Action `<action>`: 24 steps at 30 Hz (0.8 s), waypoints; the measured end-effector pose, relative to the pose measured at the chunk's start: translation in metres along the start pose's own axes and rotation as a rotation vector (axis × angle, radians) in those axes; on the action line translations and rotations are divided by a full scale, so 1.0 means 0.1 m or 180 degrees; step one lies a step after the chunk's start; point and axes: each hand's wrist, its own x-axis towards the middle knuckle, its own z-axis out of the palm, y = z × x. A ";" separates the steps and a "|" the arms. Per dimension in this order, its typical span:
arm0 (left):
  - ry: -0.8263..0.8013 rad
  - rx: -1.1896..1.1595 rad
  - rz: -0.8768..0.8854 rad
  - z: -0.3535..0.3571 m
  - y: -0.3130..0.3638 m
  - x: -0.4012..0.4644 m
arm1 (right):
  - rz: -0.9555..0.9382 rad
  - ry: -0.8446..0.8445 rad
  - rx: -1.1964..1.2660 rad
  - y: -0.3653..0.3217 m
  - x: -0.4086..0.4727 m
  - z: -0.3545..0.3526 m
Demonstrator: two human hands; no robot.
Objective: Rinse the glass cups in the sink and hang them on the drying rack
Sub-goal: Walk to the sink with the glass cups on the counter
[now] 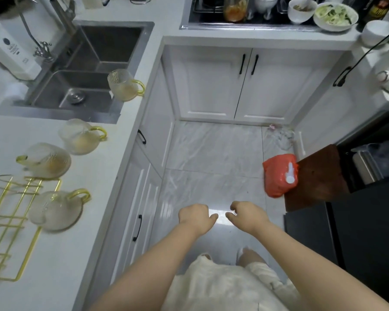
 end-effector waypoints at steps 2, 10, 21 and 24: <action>0.0025 -0.0029 -0.0046 -0.08 -0.01 0.11 | -0.0023 0.0006 -0.0020 0.01 0.13 -0.10; -0.0022 -0.0308 -0.0416 -0.41 0.21 0.60 | -0.0269 -0.0032 -0.0172 0.20 0.76 -0.51; 0.0078 -0.0771 -0.0882 -1.08 0.83 1.36 | -0.0538 -0.0183 -0.0430 0.79 1.65 -1.40; 0.0090 -0.0852 -0.0957 -1.19 0.92 1.52 | -0.0536 -0.0182 -0.0440 0.87 1.85 -1.57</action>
